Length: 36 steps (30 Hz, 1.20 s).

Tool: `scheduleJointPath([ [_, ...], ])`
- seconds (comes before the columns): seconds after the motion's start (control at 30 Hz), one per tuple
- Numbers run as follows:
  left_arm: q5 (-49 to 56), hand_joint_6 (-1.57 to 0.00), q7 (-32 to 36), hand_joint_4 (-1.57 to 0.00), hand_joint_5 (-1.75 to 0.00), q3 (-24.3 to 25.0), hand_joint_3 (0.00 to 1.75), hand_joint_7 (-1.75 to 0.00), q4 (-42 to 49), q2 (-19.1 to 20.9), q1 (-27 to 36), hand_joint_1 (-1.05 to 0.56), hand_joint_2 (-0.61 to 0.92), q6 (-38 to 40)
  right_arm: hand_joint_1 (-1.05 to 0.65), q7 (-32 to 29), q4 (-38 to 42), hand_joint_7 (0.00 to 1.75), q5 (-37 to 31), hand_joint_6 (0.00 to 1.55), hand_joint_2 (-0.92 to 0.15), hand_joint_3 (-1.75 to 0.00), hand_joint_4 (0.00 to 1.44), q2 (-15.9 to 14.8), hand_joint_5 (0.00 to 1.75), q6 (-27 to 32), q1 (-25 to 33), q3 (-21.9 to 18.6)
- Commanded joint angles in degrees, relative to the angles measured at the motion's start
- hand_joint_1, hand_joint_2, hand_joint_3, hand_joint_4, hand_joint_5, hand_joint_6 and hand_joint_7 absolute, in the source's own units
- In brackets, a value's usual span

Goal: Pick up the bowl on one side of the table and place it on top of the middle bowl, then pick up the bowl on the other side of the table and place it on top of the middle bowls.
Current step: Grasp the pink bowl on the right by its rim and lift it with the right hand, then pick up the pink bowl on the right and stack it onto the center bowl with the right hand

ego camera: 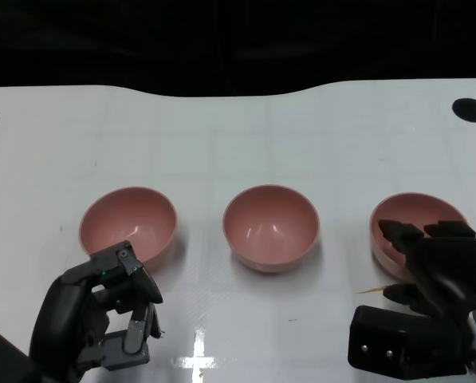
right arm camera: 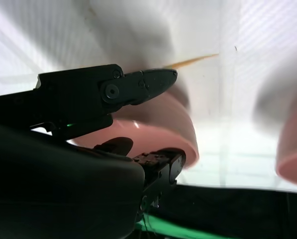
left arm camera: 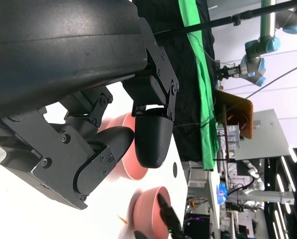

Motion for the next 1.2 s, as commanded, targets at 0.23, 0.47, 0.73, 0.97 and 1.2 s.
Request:
scheduleJointPath([
  [0.23,-0.1,-0.81,0.0,-0.88,-1.7,0.1,1.38,-1.54,-1.2,0.6,0.4,-0.13,0.41,0.3,-0.41,-8.1,10.9,0.12,4.1,0.72,-0.92,-0.11,0.76,-1.4,0.47,-4.7,-4.7,2.0],
  [0.47,-0.2,-0.82,0.1,-0.89,-1.7,0.0,1.37,-1.52,-1.3,0.4,0.3,-0.13,0.41,0.6,-0.17,-19.1,15.6,0.19,8.6,1.29,-0.92,-0.13,0.92,-2.7,1.69,-14.6,-5.5,1.4],
  [0.73,0.2,-0.84,0.6,-0.9,-1.69,0.1,1.39,-1.5,-1.4,-0.1,0.5,-0.11,0.4,0.8,-0.19,-29.4,13.2,1.72,9.0,0.69,-0.6,-0.97,0.93,-4.1,1.75,-22.3,-6.5,0.7],
  [0.97,-0.2,-0.84,0.4,-0.9,-1.68,0.1,1.4,-1.51,-2.0,-0.3,0.5,-0.12,0.4,1.5,-0.18,-29.6,6.3,1.7,9.7,0.75,-0.37,-1.25,0.96,-4.8,1.75,-26.9,-7.7,0.2],
  [1.2,0.3,-0.84,0.9,-0.91,-1.68,0.1,1.42,-1.51,-2.1,-0.5,0.4,-0.12,0.38,1.5,-0.14,-25.1,0.5,1.74,14.6,0.75,-0.35,-1.26,0.97,-3.8,1.75,-31.0,-8.9,-0.4],
])
